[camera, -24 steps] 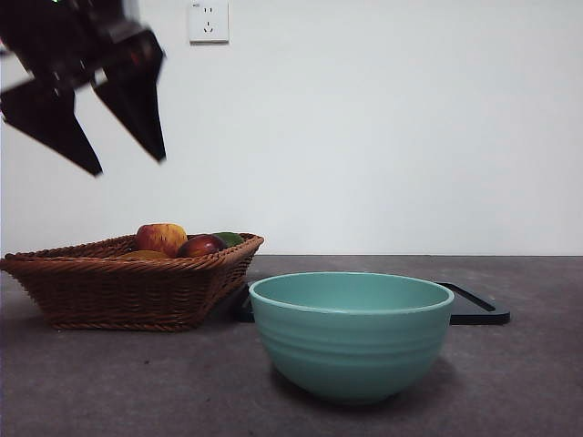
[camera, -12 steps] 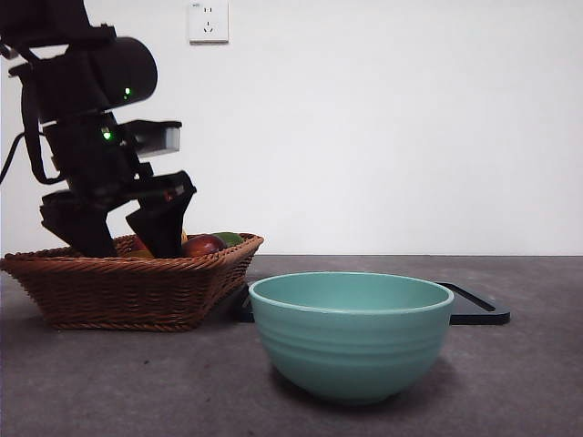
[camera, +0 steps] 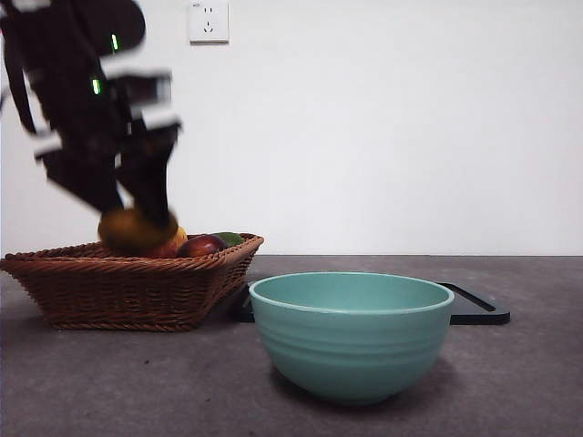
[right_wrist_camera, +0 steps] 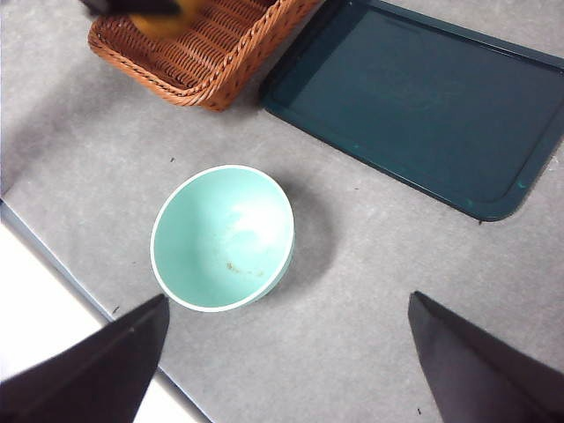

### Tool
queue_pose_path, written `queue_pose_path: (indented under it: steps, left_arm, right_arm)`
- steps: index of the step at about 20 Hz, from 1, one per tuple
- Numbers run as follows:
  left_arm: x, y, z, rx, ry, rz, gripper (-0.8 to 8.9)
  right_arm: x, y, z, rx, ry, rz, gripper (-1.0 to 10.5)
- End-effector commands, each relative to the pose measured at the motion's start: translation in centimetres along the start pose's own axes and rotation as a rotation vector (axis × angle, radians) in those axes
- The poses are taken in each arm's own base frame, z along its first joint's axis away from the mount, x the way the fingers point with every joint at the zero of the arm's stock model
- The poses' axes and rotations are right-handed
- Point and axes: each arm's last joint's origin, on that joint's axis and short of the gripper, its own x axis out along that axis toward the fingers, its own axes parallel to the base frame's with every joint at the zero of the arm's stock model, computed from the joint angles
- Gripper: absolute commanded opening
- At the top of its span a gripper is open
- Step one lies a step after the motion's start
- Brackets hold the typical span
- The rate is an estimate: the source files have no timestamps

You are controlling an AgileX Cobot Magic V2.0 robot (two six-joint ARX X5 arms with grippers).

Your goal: Pick up the wifruite, put it on the bowl, pick up the plate, put it on desk

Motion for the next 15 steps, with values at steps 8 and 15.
queue_pose_path:
  steps: [8,15]
  left_arm:
    - [-7.3,-11.4,-0.4,0.228,-0.123,-0.372,2.14]
    - [-1.3,-16.7,-1.0,0.335,-0.015,-0.414,2.14]
  right_arm:
    - [-0.2,0.2,0.5,-0.009,-0.015,0.005,4.3]
    - [-0.2,0.2,0.5,0.001,-0.015,0.005,4.3]
